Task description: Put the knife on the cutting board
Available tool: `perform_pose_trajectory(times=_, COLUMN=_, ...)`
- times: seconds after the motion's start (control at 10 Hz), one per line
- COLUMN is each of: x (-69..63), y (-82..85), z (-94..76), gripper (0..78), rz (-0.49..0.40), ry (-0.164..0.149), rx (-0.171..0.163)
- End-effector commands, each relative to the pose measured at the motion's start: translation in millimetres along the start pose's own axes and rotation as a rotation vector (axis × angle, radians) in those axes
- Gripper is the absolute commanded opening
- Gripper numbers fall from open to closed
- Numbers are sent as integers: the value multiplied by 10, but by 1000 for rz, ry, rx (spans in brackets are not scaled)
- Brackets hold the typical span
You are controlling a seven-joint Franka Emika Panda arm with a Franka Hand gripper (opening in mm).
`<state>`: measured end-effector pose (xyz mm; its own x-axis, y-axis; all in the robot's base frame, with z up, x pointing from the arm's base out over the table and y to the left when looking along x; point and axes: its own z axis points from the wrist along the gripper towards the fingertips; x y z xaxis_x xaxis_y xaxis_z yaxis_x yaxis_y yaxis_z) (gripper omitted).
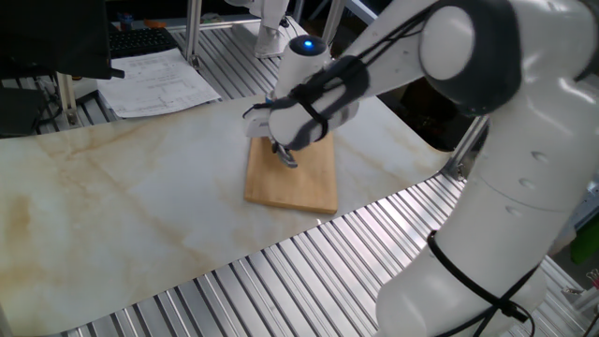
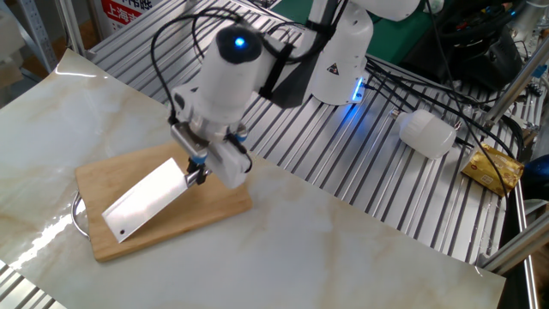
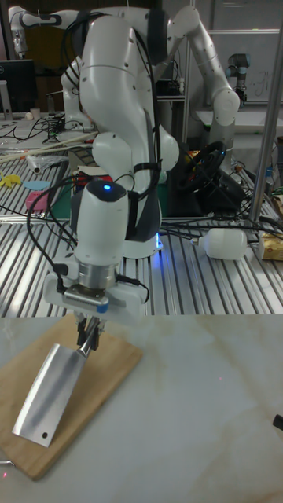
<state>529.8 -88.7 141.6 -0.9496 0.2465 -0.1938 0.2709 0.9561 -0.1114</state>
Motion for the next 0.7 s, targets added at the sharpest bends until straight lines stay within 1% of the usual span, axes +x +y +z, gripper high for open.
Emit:
perform_pose_trajectory(times=0.1, x=-197, y=74, z=304, gripper=11, rz=-35, ry=68, rx=-37)
perform_pose_trajectory(times=0.3, x=-232, y=109, z=398, gripper=11, rz=-41, ry=92, rx=-37)
perform_pose_trajectory(times=0.4, x=-239, y=119, z=413, gripper=11, rz=-46, ry=103, rx=-37)
perform_pose_trajectory(times=0.5, x=-241, y=122, z=417, gripper=11, rz=-45, ry=107, rx=-36)
perform_pose_trajectory(times=0.6, x=-241, y=126, z=420, gripper=11, rz=-33, ry=122, rx=-29)
perform_pose_trajectory(times=0.7, x=-242, y=128, z=423, gripper=11, rz=-42, ry=125, rx=-23)
